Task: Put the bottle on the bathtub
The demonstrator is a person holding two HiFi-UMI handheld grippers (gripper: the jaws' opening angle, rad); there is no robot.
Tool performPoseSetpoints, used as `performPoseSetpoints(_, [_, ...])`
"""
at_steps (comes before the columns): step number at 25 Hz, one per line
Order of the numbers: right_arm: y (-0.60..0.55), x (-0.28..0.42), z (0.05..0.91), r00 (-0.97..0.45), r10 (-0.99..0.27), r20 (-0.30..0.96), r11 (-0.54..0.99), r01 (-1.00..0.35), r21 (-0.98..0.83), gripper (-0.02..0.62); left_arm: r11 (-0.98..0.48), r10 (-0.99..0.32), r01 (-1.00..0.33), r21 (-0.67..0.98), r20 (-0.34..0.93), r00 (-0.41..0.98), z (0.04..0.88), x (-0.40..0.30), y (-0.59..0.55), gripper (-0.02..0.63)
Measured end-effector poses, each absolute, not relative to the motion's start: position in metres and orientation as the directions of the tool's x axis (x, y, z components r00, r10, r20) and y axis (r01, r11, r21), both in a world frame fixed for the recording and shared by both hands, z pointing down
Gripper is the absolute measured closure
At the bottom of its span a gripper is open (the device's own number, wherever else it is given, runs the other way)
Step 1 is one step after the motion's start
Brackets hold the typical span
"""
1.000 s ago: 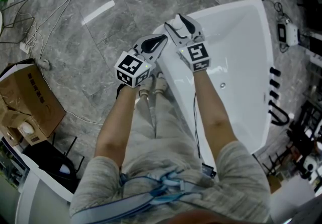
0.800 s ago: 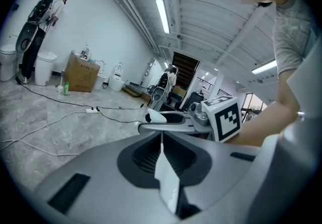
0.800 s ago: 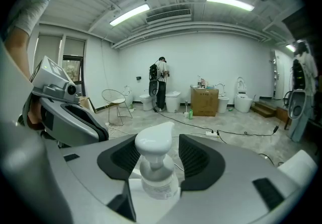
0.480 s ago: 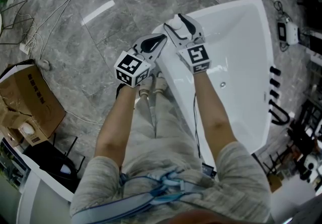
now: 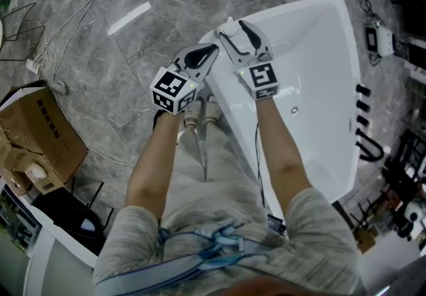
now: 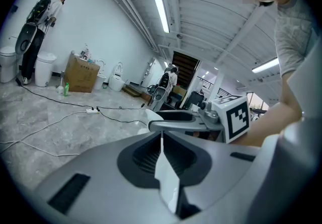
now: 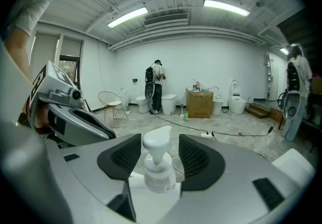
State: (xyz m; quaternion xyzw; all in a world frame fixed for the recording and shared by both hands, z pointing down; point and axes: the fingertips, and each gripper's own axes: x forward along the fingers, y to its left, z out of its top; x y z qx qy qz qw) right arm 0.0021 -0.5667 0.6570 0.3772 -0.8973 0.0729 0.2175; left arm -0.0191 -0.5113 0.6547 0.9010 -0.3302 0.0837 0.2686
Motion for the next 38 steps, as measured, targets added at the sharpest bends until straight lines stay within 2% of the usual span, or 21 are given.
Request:
performPoseSetpoints(20, [-0.505,0.026,0.627,-0.584,-0.687,0.433,0.62,-0.782,-0.071,0.387,-0.584,-0.592,-0.671,0.457,0.325,0.737,0.631,-0.02,-0.479,0.601])
performPoseSetpoints(28, [-0.479,0.03,0.583,-0.602,-0.687,0.408,0.612,-0.781,-0.123,0.387,-0.64,-0.549,-0.632,0.438,0.315,0.774,0.592,-0.015,-0.457,0.601])
performPoseSetpoints(38, [-0.435,0.015,0.516,-0.67,-0.637,0.381,0.683,-0.72,-0.125,0.39,-0.705,-0.518,-0.591,0.392,0.284,0.807,0.528,-0.018,-0.418,0.601])
